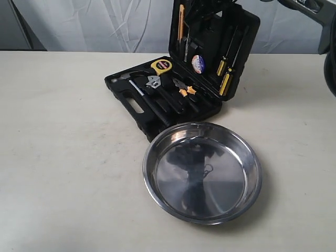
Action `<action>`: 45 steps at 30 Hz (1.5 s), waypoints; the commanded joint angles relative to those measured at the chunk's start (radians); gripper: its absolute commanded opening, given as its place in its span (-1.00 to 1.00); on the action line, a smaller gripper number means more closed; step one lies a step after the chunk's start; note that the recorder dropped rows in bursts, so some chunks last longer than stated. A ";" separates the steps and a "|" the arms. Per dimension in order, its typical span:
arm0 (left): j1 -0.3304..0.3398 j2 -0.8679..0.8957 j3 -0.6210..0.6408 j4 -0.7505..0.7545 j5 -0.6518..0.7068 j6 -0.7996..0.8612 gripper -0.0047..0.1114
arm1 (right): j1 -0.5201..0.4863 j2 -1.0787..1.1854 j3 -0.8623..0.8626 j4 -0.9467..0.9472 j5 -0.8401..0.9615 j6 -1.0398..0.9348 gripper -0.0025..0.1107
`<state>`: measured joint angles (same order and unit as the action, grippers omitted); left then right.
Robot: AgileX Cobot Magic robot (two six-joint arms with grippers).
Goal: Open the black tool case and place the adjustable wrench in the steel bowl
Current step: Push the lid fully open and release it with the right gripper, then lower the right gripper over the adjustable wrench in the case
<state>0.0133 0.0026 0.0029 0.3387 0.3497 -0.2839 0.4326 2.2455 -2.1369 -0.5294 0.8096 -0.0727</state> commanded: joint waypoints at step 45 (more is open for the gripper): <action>0.004 -0.003 -0.003 0.004 -0.010 -0.001 -0.92 | -0.002 0.085 0.111 0.934 0.236 -0.241 -0.97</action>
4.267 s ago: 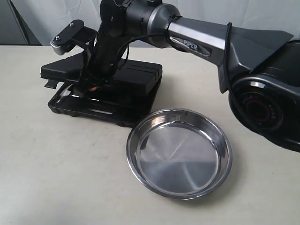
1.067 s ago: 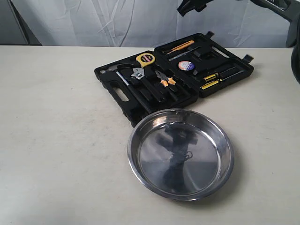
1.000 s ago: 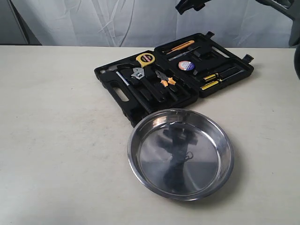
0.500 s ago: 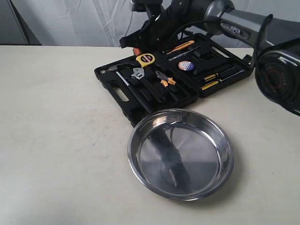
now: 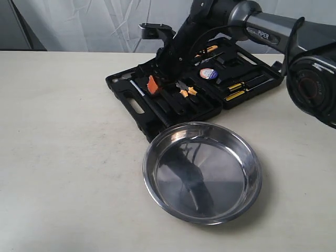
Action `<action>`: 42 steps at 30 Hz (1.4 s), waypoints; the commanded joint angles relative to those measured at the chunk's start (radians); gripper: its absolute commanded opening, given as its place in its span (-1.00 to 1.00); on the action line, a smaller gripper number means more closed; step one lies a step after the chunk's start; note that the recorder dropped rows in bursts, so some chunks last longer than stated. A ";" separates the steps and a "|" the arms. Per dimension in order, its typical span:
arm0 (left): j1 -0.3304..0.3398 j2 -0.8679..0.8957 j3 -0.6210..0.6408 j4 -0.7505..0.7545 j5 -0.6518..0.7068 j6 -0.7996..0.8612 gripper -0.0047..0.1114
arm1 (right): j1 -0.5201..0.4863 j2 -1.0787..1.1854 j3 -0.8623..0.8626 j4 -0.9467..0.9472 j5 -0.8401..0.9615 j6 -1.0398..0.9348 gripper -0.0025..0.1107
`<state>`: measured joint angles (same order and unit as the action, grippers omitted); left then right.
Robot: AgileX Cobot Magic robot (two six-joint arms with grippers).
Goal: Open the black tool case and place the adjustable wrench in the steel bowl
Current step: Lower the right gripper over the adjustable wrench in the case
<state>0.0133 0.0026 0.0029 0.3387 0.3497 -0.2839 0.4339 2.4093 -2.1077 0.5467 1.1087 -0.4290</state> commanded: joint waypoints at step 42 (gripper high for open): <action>0.004 -0.003 -0.003 0.004 -0.008 -0.001 -0.92 | -0.041 -0.047 0.076 -0.364 -0.117 0.063 -0.97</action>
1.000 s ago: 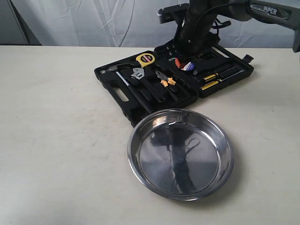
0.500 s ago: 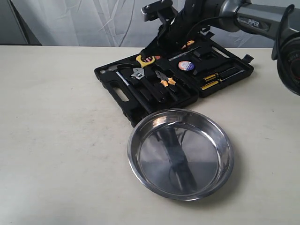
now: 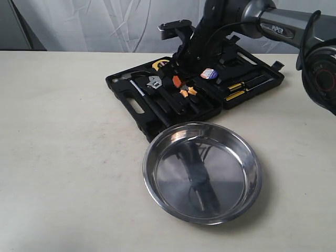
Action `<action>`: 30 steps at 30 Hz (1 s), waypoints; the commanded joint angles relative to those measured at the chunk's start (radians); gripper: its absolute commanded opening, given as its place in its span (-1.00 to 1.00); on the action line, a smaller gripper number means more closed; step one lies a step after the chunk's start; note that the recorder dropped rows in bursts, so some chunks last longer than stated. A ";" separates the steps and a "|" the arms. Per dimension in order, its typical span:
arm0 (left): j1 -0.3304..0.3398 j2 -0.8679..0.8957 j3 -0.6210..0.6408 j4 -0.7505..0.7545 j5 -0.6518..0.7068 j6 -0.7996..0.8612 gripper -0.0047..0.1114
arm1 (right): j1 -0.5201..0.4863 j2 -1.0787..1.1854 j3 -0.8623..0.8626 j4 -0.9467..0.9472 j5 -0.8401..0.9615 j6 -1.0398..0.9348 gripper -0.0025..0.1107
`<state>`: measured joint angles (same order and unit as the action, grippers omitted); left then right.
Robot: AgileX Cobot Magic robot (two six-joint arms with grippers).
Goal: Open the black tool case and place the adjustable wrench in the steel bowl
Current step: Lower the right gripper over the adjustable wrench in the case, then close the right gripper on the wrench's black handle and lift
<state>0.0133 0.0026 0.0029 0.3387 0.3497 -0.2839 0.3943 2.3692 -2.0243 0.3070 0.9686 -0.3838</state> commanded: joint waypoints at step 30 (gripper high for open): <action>0.004 -0.003 -0.003 0.004 -0.011 -0.001 -0.92 | -0.090 0.201 -0.392 0.214 0.252 -0.139 -0.97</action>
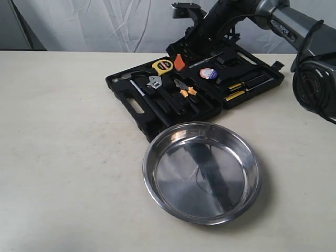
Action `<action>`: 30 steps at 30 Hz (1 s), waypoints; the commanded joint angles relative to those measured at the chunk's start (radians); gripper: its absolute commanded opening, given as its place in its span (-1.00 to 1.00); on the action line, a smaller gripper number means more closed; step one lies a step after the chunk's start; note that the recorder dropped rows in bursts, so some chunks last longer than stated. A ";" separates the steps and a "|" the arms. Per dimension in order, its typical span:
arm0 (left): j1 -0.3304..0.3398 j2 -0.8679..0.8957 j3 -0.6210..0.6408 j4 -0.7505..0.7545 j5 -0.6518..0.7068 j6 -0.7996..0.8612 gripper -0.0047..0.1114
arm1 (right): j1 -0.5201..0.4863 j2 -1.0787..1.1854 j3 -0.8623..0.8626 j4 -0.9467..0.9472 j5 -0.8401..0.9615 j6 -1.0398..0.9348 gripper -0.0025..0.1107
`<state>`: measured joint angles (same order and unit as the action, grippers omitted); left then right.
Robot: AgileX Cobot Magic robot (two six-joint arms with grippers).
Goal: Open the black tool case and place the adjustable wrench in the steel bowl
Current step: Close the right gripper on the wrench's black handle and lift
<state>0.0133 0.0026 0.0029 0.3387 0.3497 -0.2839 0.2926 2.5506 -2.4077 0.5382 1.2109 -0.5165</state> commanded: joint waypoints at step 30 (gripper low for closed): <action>0.004 -0.003 -0.003 0.004 -0.011 -0.001 -0.92 | 0.107 0.095 -0.009 -0.170 -0.122 0.046 -0.09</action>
<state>0.0133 0.0026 0.0029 0.3387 0.3497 -0.2839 0.3998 2.6287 -2.4117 0.3699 1.0882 -0.4747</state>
